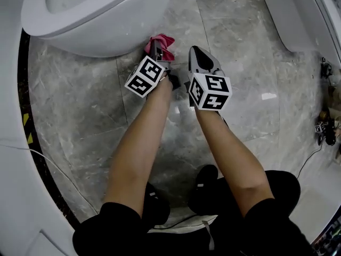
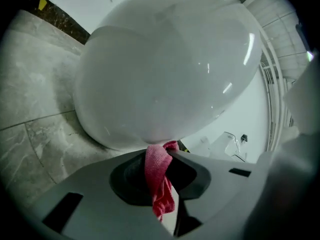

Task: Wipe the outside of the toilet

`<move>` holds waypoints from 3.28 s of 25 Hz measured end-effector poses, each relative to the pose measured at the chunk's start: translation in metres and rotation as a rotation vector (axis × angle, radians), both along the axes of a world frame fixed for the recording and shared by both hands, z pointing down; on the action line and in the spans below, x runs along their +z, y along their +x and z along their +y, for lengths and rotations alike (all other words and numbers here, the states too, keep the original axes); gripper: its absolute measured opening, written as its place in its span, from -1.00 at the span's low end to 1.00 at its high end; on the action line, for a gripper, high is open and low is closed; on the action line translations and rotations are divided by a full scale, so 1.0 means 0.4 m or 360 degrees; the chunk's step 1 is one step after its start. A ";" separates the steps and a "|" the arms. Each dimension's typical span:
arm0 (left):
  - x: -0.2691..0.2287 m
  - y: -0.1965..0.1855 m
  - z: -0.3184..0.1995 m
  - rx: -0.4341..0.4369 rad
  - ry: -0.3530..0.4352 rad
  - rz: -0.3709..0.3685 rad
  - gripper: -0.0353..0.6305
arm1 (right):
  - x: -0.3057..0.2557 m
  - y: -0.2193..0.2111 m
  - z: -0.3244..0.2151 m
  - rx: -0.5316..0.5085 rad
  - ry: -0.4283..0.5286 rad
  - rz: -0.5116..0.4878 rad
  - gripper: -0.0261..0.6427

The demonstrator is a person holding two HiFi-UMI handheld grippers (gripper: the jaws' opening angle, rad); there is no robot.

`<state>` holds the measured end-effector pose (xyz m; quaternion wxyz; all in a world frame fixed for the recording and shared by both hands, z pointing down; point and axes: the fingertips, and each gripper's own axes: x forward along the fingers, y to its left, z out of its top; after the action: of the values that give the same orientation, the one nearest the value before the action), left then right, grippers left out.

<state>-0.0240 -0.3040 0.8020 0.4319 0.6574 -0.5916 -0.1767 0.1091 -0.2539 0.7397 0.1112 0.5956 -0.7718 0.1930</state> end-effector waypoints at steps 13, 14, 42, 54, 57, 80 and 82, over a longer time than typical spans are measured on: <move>0.060 -0.157 0.062 0.0096 -0.0157 -0.0342 -0.67 | 0.037 -0.096 -0.007 -0.0107 -0.0026 0.0000 -0.82; 0.074 -0.205 0.076 0.0067 -0.0187 -0.0370 -0.67 | 0.035 -0.103 -0.011 -0.0114 -0.0022 0.0002 -0.82; -0.452 -0.739 0.273 0.0174 0.0035 -0.1099 -0.67 | -0.182 -0.358 0.217 -0.0259 -0.0261 -0.0076 -0.82; -1.373 -0.509 0.549 0.0543 0.0407 -0.1013 -0.67 | -1.236 -0.161 0.319 -0.0457 0.0072 -0.0164 -0.82; -1.607 -0.453 0.572 0.0661 0.0528 -0.1073 -0.67 | -1.505 -0.094 0.348 -0.0427 0.0133 -0.0257 -0.82; -2.398 -0.363 0.983 0.0618 0.0986 -0.1073 -0.67 | -2.224 -0.022 0.856 -0.0435 0.0743 -0.0168 -0.82; -2.407 -0.320 1.061 0.0641 0.0993 -0.1063 -0.67 | -2.222 0.000 0.931 -0.0462 0.0746 -0.0167 -0.82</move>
<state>-0.1519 0.1205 -0.1609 0.0270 0.8772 -0.4779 -0.0382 0.1091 0.1183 -0.1491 -0.0432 0.4774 -0.8774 0.0219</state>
